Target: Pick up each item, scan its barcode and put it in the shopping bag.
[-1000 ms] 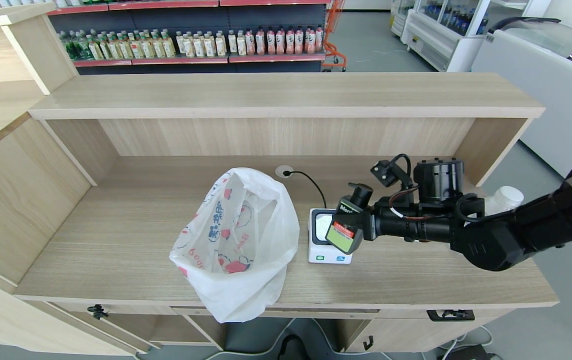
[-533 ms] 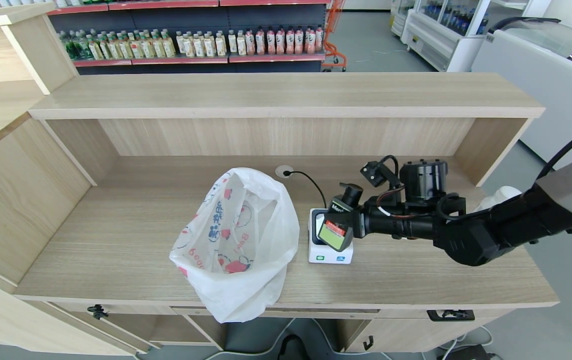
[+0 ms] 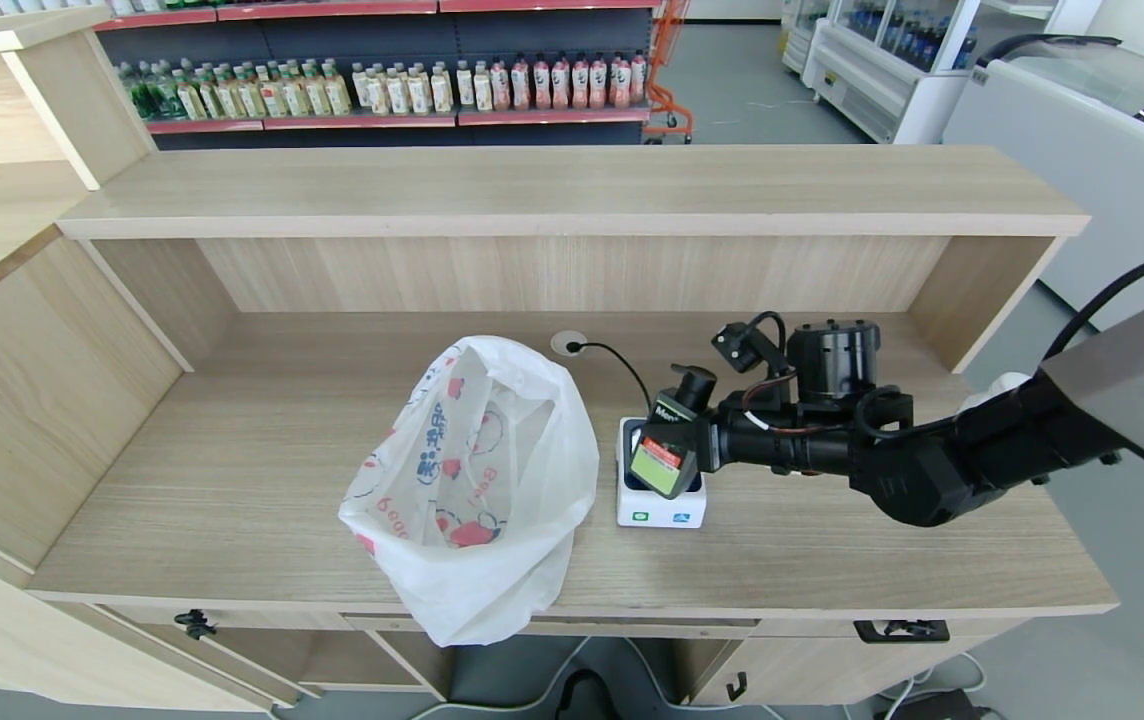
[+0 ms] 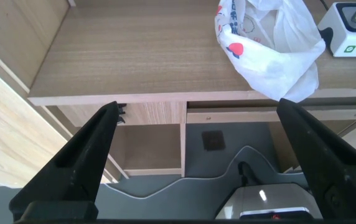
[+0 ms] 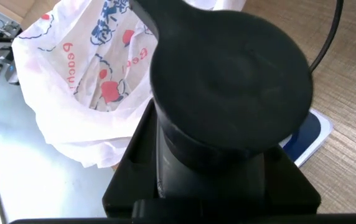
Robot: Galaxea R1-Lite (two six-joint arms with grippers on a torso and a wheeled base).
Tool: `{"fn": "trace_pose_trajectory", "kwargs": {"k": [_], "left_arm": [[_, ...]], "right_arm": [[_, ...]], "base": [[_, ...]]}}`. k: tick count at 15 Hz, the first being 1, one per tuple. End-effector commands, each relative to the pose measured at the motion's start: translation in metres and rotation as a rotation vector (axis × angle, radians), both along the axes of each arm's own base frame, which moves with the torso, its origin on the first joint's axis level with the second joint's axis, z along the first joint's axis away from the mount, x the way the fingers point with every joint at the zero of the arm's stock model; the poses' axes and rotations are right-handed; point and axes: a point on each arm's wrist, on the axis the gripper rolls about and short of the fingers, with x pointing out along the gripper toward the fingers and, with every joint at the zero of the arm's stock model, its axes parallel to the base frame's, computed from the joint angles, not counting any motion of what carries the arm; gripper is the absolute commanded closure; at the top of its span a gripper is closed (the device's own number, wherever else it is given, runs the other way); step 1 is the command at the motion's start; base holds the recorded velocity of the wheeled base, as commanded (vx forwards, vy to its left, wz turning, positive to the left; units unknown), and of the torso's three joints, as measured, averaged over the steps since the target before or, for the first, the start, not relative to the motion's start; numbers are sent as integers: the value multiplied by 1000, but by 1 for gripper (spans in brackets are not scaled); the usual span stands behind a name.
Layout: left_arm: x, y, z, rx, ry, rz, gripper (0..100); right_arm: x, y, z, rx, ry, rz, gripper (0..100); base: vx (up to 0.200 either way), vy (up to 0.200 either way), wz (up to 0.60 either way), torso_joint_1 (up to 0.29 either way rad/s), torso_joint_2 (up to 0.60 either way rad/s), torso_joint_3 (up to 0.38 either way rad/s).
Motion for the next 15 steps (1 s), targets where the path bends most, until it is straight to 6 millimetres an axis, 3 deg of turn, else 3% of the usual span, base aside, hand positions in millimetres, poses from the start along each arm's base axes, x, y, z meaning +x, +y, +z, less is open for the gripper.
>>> {"fn": "trace_pose_trajectory", "kwargs": {"k": [1,4,6,8,10,12,15], "left_arm": [[0,0,0,1,-1,0,0],[0,0,0,0,0,0,0],[0,0,0,0,0,0,0],[0,0,0,0,0,0,0],[0,0,0,0,0,0,0],[0,0,0,0,0,0,0],[0,0,0,0,0,0,0]], "right_arm": [[0,0,-1,-2,4,1,100],[0,-3,5,5,-11,-8,100],[-4,-11,30,20,-71,-37,100],[-27,-46,63,-16,-187,-120,100],[-56,-89,77,-190,-363,-161,100],[-77,-118,90,-365,-546,-185,100],[-88,-126,108,-298,-598,-157,100]], "base": [[0,0,0,0,0,0],[0,0,0,0,0,0],[0,0,0,0,0,0],[0,0,0,0,0,0],[0,0,0,0,0,0],[0,0,0,0,0,0],[0,0,0,0,0,0]]}}
